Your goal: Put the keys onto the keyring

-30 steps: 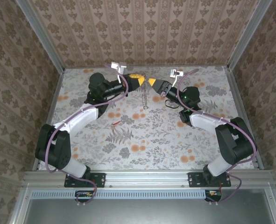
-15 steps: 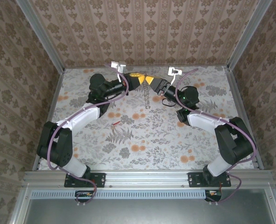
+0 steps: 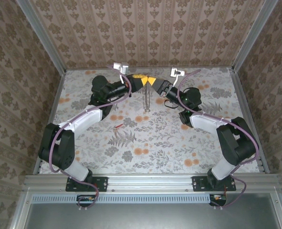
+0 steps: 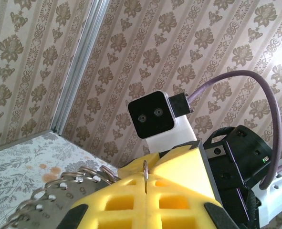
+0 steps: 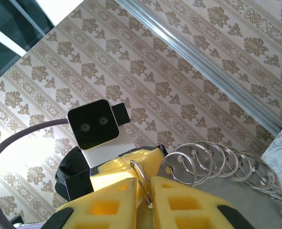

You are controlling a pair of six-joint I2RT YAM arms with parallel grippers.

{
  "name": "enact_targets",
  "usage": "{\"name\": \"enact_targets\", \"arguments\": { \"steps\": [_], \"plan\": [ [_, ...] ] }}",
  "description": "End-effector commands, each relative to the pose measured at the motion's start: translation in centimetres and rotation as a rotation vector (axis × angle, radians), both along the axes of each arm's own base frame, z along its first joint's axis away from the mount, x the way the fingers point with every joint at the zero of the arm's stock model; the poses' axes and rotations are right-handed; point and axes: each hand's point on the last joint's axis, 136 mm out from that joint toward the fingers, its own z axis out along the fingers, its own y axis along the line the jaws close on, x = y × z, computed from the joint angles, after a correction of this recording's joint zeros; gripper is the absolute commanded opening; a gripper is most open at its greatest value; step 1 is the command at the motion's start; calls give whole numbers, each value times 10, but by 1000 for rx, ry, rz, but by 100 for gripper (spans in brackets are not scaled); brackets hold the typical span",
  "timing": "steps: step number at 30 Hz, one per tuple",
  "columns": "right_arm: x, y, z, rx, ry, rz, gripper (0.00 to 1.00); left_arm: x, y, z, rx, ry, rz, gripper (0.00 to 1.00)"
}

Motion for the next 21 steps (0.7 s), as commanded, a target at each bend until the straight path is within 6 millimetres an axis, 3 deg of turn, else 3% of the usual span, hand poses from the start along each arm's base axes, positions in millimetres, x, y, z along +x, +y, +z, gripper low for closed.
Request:
{"name": "enact_targets", "arguments": {
  "steps": [1,10,18,21],
  "plan": [
    [-3,2,21,31,-65,6,15,-11,-4,10,-28,-53,-42,0],
    [-10,4,30,25,-96,34,0,-12,-10,6,-20,-44,-61,0],
    [-9,4,27,-21,-100,42,0,-5,-10,3,-1,-20,-41,1],
    [-7,2,21,-89,-88,34,0,0,-5,6,3,-18,-21,18]
  ]
}}
